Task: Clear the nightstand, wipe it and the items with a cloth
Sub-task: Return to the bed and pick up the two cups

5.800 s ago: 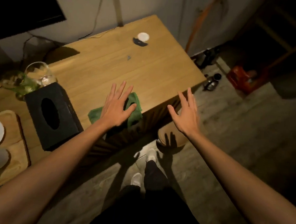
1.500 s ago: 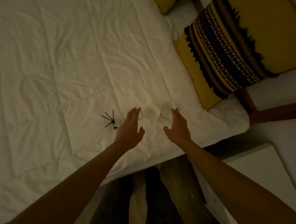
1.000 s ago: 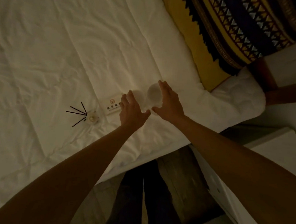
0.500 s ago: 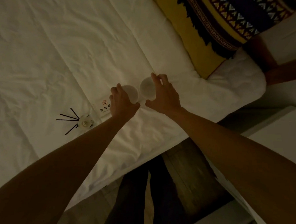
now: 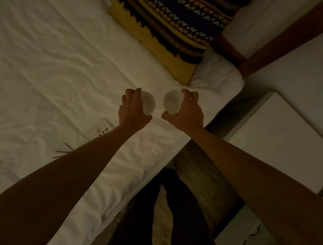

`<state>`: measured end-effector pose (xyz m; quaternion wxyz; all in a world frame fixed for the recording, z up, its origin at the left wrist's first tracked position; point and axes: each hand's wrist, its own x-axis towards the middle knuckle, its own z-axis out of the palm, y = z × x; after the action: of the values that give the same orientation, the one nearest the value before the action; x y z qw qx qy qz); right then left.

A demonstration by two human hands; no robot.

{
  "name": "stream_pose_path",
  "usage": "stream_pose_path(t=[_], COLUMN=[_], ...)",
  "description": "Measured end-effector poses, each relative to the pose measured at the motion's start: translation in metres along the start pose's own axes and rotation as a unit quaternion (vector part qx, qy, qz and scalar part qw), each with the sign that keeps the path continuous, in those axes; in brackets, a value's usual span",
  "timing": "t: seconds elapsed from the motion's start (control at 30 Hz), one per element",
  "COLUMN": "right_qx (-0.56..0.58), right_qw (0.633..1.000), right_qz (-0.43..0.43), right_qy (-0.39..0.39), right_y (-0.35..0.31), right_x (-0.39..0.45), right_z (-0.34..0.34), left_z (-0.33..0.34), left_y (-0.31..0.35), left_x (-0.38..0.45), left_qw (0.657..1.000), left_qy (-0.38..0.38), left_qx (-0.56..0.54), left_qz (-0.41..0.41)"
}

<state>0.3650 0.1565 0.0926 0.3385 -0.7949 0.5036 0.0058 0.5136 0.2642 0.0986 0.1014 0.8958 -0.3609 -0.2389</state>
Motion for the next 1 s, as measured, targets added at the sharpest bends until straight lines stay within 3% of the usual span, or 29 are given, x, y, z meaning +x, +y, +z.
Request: stream_pose_path(t=[0.2, 0.43, 0.7, 1.0], right_qx=[0.019, 0.031, 0.010, 0.018], right_qw=[0.987, 0.960, 0.940, 0.939], right_qz=[0.131, 0.224, 0.282, 0.291], right_qy=[0.096, 0.165, 0.193, 0.180], right_y=[0.074, 0.194, 0.328, 0.407], right_x=[-0.024, -0.054, -0.053, -0.003], right_z=[-0.062, -0.121, -0.178, -0.195], left_z=[0.023, 0.085, 0.178, 0.246], left_y=[0.095, 0.219, 0.351, 0.419], left_x=[0.002, -0.003, 0.004, 0.034], left_qw=[0.988, 0.962, 0.939, 0.924], left_qy=[-0.024, -0.084, -0.107, -0.115], left_qx=[0.012, 0.001, 0.020, 0.068], left_qz=[0.150, 0.259, 0.327, 0.360])
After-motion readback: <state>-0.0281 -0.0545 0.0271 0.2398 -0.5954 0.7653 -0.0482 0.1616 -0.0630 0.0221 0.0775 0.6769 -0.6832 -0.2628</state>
